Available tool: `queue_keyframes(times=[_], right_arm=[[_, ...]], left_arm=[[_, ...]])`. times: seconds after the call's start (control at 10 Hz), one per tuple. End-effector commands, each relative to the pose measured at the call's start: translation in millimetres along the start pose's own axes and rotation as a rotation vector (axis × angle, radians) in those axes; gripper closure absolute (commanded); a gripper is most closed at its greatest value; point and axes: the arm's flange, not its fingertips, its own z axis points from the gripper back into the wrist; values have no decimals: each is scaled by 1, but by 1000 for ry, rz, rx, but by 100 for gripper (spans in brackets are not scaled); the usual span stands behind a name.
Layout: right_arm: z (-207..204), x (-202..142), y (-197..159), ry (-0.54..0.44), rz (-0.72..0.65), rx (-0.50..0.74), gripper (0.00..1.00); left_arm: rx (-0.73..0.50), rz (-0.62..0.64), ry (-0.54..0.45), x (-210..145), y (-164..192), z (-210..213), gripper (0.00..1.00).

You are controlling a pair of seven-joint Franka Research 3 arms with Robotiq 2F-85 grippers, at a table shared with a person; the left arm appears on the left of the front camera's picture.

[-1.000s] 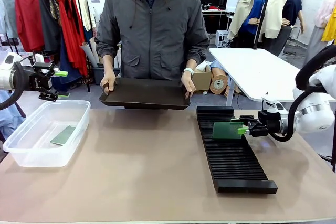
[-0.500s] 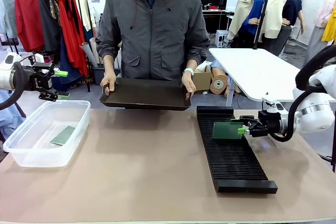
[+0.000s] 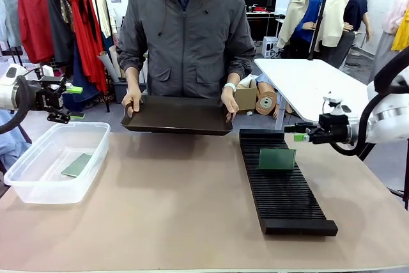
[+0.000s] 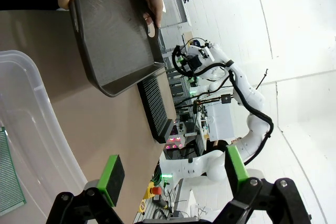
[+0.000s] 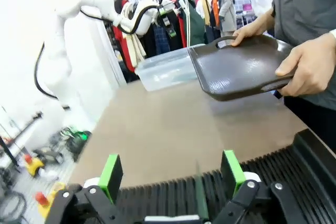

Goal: Sort PCBs into racks and boxes based on the side picked up.
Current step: If the short side of the Blank PCB is picked up, insert it into the PCB Rack ; if the long side is picked up, place it in the Organizing box.

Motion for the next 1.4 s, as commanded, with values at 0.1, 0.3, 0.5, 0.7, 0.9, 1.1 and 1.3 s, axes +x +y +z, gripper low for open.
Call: queue_keyframes(times=[0.1,0.3,0.5,0.7,0.9,1.1,1.3], right_arm=[[-3,35,44,42,-396,-49,0],[0,58,71,-3,-512,-61,0],[0,67,92,20,-647,-64,0],[-1,81,106,-13,-737,-35,0],[0,90,116,34,-834,-39,0],[-1,83,106,5,-771,-34,0],[-1,83,106,5,-771,-34,0]], left_arm=[[5,9,5,-1,-3,0,0],[5,9,5,-1,-3,0,0],[5,9,5,-1,-3,0,0],[5,9,5,-1,-3,0,0],[5,9,5,-1,-3,0,0],[5,9,5,-1,-3,0,0],[5,9,5,-1,-3,0,0]])
